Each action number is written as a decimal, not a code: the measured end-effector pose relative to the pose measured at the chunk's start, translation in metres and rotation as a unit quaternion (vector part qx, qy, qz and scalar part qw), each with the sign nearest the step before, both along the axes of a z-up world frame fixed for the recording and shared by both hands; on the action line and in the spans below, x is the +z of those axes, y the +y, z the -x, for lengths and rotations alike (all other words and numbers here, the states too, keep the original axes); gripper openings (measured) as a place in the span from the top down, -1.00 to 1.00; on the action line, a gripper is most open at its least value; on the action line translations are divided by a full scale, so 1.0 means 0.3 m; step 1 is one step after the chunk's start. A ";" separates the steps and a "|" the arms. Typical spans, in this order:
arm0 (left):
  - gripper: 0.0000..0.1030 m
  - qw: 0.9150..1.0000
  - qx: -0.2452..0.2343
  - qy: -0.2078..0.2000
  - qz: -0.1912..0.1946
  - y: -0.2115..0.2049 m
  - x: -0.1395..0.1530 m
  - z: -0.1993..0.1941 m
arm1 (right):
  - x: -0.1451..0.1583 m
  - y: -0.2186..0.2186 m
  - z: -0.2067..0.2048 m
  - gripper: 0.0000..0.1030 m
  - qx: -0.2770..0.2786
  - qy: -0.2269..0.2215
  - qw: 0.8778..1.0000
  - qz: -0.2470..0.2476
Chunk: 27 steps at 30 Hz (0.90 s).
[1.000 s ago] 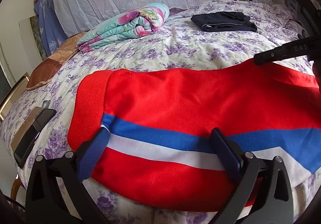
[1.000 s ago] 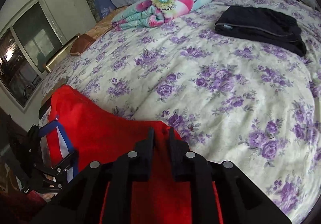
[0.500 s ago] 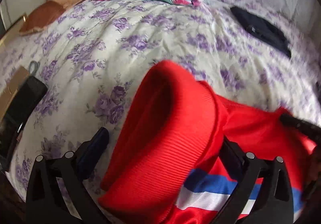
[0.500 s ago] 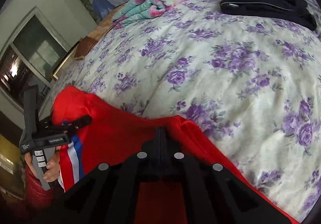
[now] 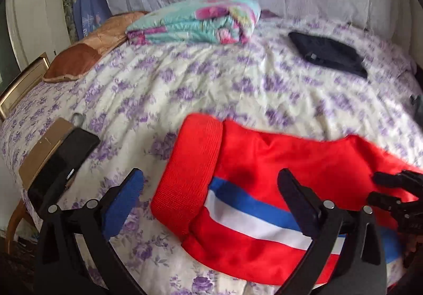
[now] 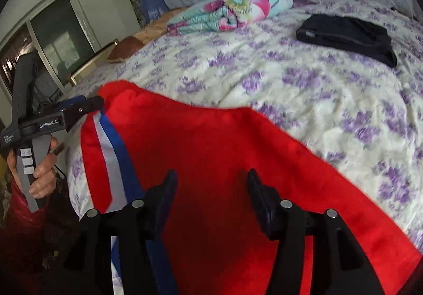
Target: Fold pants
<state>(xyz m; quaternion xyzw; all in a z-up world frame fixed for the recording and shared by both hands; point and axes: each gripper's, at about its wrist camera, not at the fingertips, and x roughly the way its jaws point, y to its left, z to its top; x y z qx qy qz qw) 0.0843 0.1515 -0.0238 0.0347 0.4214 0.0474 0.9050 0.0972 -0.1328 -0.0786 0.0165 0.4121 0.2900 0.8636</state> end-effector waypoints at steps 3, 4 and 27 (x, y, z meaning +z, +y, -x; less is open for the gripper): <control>-0.92 0.999 0.010 0.030 0.027 0.027 -0.112 -0.043 | 0.019 -0.002 0.012 -0.13 -0.003 0.000 1.000 -0.001; -0.92 0.999 0.013 0.033 0.039 0.040 -0.098 -0.043 | 0.024 -0.008 0.023 -0.13 -0.011 -0.004 1.000 -0.002; -0.91 0.989 -0.047 -0.098 -0.100 -0.276 0.063 0.171 | 0.113 -0.412 0.418 -0.50 -0.177 -0.048 0.978 -0.100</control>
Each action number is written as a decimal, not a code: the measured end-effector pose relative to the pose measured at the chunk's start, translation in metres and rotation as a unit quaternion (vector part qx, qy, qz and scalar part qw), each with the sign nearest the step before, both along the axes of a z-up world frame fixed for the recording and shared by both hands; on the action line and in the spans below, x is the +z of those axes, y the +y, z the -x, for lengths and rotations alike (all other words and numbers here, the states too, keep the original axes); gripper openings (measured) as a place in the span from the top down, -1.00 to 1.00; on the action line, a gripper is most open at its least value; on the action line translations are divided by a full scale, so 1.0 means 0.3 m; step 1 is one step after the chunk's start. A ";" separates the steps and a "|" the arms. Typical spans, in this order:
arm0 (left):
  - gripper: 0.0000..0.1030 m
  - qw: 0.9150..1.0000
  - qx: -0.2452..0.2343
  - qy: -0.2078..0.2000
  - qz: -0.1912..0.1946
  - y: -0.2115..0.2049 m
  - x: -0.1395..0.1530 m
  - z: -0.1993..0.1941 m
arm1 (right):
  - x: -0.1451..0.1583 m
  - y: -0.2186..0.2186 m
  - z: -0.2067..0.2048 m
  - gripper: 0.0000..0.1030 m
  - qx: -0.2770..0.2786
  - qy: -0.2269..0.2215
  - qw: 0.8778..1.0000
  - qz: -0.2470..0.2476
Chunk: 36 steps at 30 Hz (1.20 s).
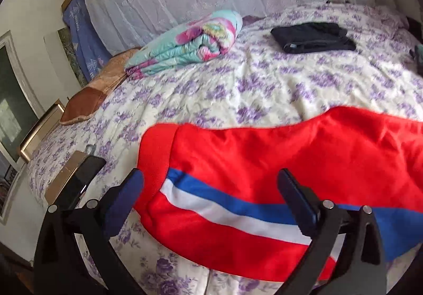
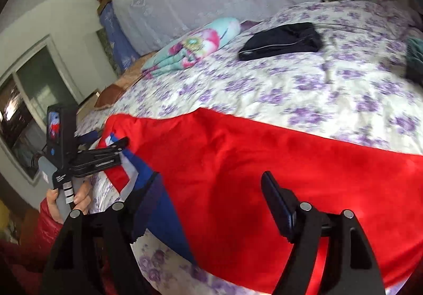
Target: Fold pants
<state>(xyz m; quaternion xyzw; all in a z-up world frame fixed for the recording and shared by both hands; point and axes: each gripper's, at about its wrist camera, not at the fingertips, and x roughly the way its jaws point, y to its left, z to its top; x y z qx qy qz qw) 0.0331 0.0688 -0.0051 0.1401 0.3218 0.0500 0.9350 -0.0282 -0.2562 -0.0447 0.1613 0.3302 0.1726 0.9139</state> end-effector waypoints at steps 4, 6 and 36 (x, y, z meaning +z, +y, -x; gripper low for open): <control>-0.91 0.996 -0.088 -0.022 0.021 -0.149 0.079 0.049 | 0.006 -0.209 0.130 -0.50 -0.091 0.028 0.995 -0.027; -0.91 0.992 -0.121 -0.007 0.032 -0.241 0.069 0.031 | 0.017 -0.284 0.198 -0.50 -0.117 0.033 0.992 -0.030; -0.92 0.969 -0.184 0.149 0.065 -0.660 -0.183 -0.013 | -0.161 -0.581 0.222 -0.67 -0.292 0.008 0.952 -0.088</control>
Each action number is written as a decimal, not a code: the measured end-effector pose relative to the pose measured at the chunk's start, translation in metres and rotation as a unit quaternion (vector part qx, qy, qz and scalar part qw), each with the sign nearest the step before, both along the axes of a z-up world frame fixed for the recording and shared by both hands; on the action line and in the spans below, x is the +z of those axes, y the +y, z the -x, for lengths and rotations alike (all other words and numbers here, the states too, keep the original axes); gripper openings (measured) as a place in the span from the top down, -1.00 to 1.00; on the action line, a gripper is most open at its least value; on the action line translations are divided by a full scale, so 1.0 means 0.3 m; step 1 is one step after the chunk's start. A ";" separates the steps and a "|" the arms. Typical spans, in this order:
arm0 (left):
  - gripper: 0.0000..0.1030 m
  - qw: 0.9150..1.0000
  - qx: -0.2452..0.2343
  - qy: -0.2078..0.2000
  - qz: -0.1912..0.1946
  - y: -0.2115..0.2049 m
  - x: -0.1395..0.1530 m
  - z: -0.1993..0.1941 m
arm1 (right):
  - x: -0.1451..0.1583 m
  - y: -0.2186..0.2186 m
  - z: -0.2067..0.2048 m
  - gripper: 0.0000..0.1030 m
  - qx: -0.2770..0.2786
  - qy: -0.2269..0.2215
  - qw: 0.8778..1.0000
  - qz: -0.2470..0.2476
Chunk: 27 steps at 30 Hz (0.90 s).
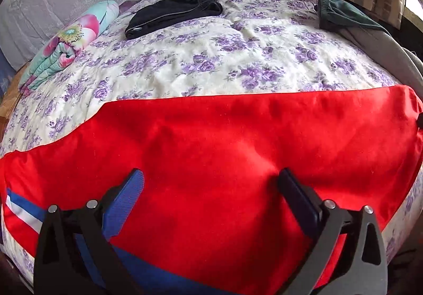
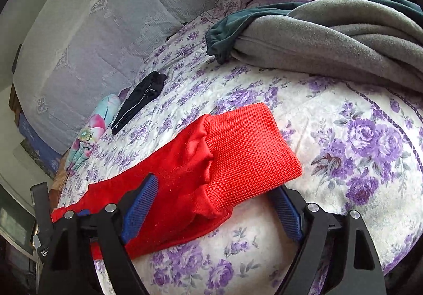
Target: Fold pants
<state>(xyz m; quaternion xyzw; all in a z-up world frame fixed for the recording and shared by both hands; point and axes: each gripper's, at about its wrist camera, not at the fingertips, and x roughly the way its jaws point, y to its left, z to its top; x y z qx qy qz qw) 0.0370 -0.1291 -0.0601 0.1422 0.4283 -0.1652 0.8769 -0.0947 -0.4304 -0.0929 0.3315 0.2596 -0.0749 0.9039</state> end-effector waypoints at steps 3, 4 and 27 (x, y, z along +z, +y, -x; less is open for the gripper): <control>-0.92 0.999 0.016 -0.019 0.040 0.090 0.060 0.017 | 0.008 0.000 -0.002 -0.61 0.004 -0.010 1.000 -0.017; -0.92 0.998 0.025 -0.040 0.039 0.119 0.086 0.024 | 0.008 -0.002 0.001 -0.52 0.005 -0.013 1.000 -0.023; -0.92 0.944 0.288 -0.121 -0.105 0.730 -0.006 -0.065 | 0.138 0.120 -0.039 0.54 0.001 -0.053 0.993 0.109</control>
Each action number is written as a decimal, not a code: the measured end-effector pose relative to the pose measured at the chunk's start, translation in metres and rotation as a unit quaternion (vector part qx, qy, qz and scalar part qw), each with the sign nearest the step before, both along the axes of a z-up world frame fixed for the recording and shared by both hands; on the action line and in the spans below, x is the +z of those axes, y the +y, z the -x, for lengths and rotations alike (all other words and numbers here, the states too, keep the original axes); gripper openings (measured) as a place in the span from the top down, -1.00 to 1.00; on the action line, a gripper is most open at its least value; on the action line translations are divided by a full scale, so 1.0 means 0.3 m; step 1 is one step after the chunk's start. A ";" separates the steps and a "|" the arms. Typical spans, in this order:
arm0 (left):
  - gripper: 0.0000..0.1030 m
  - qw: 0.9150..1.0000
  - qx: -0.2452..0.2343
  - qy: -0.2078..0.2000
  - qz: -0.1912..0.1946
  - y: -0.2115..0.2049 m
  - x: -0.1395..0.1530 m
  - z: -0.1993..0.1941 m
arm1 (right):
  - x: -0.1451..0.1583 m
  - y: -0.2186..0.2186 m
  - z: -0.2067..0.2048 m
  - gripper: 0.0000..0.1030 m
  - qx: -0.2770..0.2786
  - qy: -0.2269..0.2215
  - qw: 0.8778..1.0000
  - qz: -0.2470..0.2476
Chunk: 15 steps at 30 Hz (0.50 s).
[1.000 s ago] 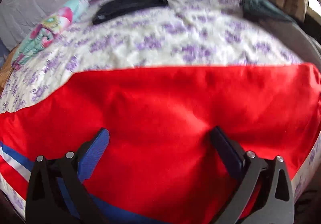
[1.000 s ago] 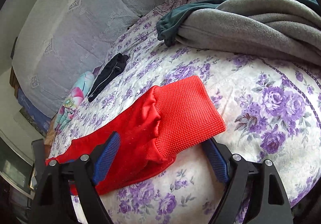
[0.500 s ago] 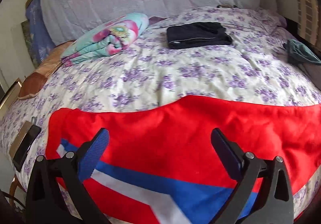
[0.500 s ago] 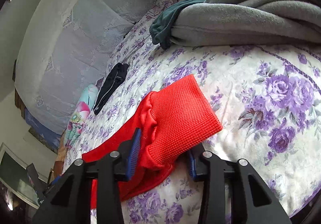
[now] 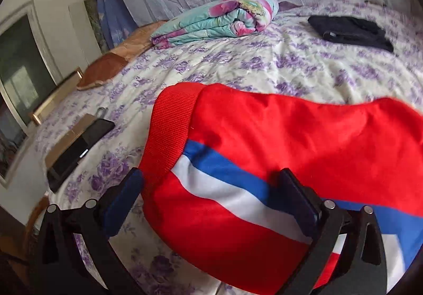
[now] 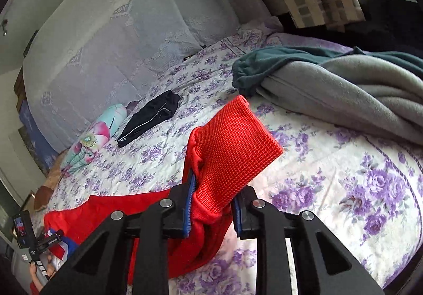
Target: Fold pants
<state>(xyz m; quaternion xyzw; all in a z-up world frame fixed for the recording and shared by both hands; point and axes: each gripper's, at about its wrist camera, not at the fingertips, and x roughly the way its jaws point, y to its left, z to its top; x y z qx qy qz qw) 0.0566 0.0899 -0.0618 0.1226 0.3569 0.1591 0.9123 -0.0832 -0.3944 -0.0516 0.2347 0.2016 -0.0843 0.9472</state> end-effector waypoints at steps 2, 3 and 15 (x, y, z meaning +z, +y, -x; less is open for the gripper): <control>-0.91 1.000 -0.001 -0.016 -0.020 -0.023 -0.002 0.017 | 0.018 0.025 -0.010 0.54 0.005 -0.001 1.000 0.020; -0.92 1.000 0.000 -0.014 -0.013 -0.012 0.002 0.015 | 0.022 0.032 -0.016 0.54 0.005 -0.001 1.000 0.025; -0.92 1.000 -0.008 -0.021 0.009 0.017 0.006 0.021 | -0.097 -0.063 -0.033 0.43 -0.022 0.050 0.997 -0.057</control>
